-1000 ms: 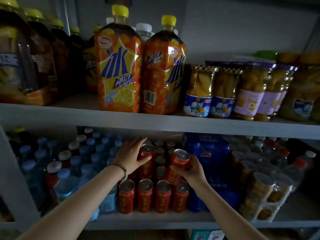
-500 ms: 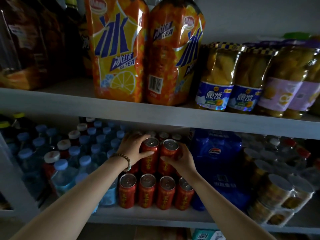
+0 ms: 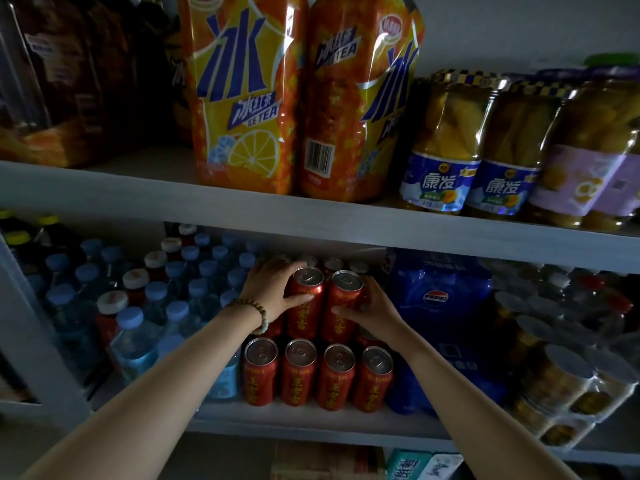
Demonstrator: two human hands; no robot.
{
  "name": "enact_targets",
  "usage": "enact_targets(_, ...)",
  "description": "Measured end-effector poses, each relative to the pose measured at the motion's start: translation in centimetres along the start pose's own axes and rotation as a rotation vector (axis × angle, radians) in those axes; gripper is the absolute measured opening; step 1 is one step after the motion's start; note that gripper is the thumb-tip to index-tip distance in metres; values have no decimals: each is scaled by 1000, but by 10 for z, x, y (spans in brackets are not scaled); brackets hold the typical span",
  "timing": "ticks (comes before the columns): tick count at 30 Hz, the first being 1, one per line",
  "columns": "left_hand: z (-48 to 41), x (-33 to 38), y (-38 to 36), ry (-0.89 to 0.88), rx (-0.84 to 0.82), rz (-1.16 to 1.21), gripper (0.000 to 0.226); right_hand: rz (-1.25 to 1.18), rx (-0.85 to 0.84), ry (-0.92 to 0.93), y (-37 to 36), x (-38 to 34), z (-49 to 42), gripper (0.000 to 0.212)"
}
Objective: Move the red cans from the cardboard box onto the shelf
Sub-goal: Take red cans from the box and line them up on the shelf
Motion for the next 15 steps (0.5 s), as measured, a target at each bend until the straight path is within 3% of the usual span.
enact_targets(15,-1,-2,-4,-2,-38,-16,64,19,-132,40,-8,-13,11,84)
Point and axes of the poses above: each hand's wrist, its own z-axis away from the middle knuckle, its own y-axis out of the back of the hand, x = y × z, the point moved 7 cm from there along -z, towards the middle knuckle, and after that the axes turned 12 degrees about -y, right-handed, at the moved point
